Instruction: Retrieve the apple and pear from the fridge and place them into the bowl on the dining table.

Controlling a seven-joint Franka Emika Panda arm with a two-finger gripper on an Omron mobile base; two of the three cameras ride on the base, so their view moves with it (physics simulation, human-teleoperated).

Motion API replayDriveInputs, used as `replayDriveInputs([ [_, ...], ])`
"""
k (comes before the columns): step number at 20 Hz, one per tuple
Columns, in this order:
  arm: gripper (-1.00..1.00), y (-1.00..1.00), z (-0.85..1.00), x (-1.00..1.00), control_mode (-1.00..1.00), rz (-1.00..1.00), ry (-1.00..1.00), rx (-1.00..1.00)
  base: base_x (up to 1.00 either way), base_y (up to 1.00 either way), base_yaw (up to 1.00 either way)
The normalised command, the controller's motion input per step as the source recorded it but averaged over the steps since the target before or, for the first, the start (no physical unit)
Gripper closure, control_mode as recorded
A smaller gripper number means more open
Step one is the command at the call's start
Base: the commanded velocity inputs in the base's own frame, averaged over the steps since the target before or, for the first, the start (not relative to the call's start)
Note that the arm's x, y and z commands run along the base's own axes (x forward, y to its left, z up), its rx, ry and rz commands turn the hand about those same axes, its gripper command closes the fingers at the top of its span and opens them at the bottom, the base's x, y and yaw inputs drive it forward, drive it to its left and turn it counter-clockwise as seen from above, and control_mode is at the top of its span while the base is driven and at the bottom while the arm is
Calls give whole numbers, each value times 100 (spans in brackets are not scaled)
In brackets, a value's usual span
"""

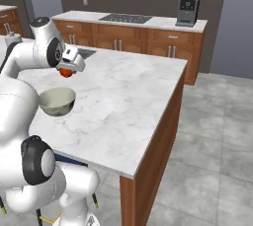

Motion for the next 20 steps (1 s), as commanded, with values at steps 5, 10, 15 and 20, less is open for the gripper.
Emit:
replayDriveInputs([
  [5, 100, 49, -40, 2, -100, 0, 12, 7, 0, 0, 0],
  [10, 100, 31, -46, 0, -100, 0, 3, 10, 0, 0, 0],
  [15, 100, 25, -48, 1, -100, 0, 1, 8, 0, 0, 0],
  [20, 100, 30, -48, 15, -100, 0, 6, 2, 0, 0, 0],
])
